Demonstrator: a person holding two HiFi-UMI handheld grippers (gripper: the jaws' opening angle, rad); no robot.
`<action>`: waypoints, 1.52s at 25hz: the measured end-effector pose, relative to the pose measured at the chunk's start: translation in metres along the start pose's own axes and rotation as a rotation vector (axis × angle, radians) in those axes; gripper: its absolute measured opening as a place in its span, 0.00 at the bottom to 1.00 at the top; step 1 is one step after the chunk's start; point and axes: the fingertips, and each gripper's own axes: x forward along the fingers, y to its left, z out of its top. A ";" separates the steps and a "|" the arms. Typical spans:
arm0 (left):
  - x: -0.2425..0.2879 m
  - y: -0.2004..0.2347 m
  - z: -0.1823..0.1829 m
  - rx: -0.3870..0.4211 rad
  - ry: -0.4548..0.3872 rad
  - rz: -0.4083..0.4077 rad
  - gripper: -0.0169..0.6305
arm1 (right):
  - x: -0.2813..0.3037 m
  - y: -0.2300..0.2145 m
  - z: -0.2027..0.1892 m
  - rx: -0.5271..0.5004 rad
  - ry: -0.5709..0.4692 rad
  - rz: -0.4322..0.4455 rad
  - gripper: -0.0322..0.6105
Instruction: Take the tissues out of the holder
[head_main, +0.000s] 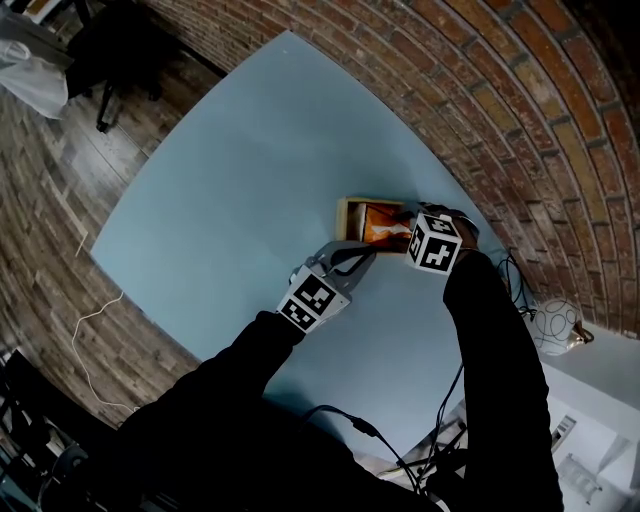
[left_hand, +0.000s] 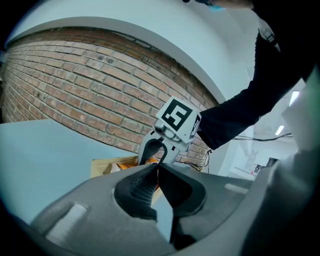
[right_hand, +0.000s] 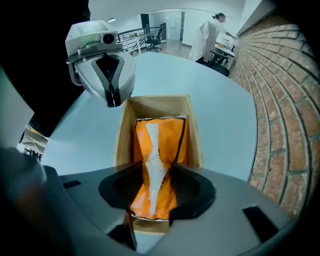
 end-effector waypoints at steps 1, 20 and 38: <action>-0.001 -0.001 -0.001 -0.001 0.001 -0.002 0.04 | 0.000 0.001 0.000 0.002 0.002 -0.002 0.32; -0.017 -0.009 0.008 0.016 -0.004 -0.003 0.04 | -0.008 0.006 0.001 0.025 0.020 -0.021 0.25; -0.044 -0.011 0.031 0.032 -0.039 0.003 0.04 | -0.045 0.003 0.016 0.002 0.049 -0.051 0.25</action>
